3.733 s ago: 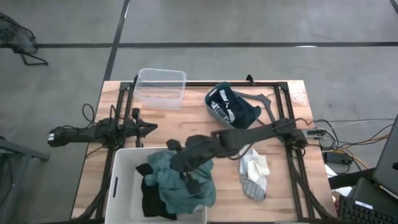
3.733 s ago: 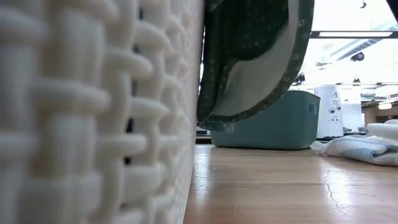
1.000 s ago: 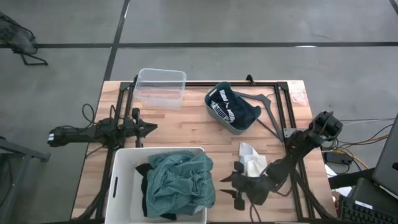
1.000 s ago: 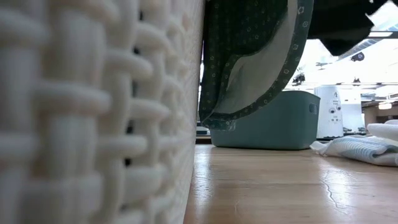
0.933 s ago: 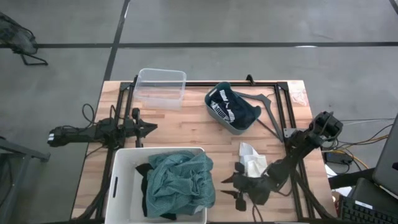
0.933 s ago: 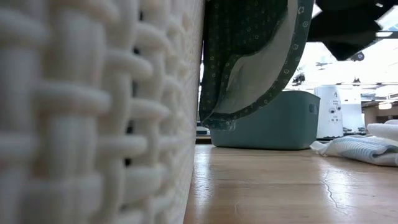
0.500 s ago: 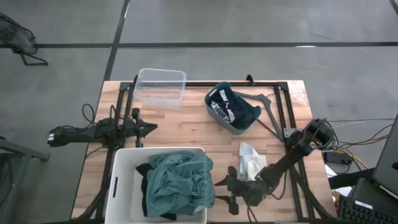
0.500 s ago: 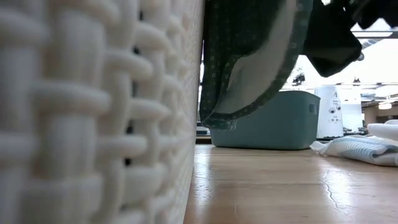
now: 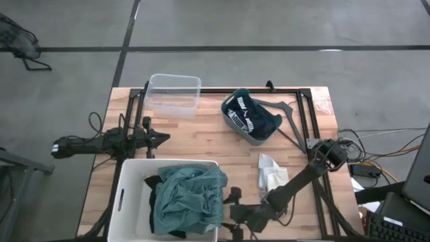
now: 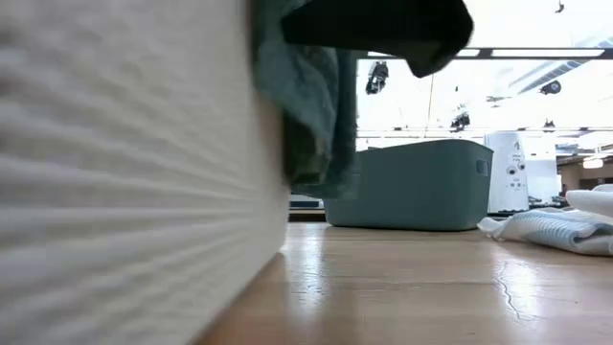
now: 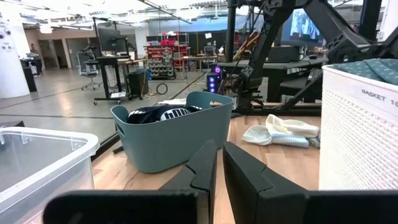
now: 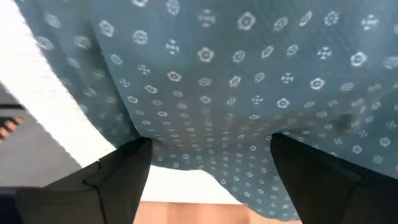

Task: Pick & Place Cloths
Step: Put the green shirt into the white bin

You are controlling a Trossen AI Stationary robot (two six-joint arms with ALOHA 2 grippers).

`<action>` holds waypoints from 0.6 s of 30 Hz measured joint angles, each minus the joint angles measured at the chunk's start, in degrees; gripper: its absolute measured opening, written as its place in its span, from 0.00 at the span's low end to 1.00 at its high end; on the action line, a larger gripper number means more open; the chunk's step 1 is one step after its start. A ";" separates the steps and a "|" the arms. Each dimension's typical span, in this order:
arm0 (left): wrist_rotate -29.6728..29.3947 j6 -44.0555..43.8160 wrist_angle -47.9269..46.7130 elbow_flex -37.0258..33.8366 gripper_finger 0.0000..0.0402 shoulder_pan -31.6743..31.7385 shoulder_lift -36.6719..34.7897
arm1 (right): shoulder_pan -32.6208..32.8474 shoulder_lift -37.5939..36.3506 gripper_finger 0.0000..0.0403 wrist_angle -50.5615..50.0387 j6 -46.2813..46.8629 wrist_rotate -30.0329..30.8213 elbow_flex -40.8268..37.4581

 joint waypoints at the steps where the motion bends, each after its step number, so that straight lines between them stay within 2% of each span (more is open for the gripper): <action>1: -0.01 -0.01 0.00 0.00 0.09 0.00 0.00 | -0.29 0.35 0.78 -1.77 0.00 0.05 1.09; 4: 0.00 0.00 0.01 0.00 0.09 0.00 0.00 | -0.67 0.57 0.69 -6.80 0.27 0.17 3.27; 8: 0.01 0.00 0.00 0.00 0.09 -0.01 0.00 | -0.83 0.44 0.52 -10.56 0.49 0.29 4.87; 16: 0.00 -0.01 0.00 0.00 0.09 -0.01 0.00 | -0.83 -0.25 0.07 -18.94 0.12 1.74 7.03; 18: 0.01 -0.01 0.00 0.00 0.09 -0.02 0.02 | -0.81 -1.00 0.05 -22.00 0.32 2.59 7.84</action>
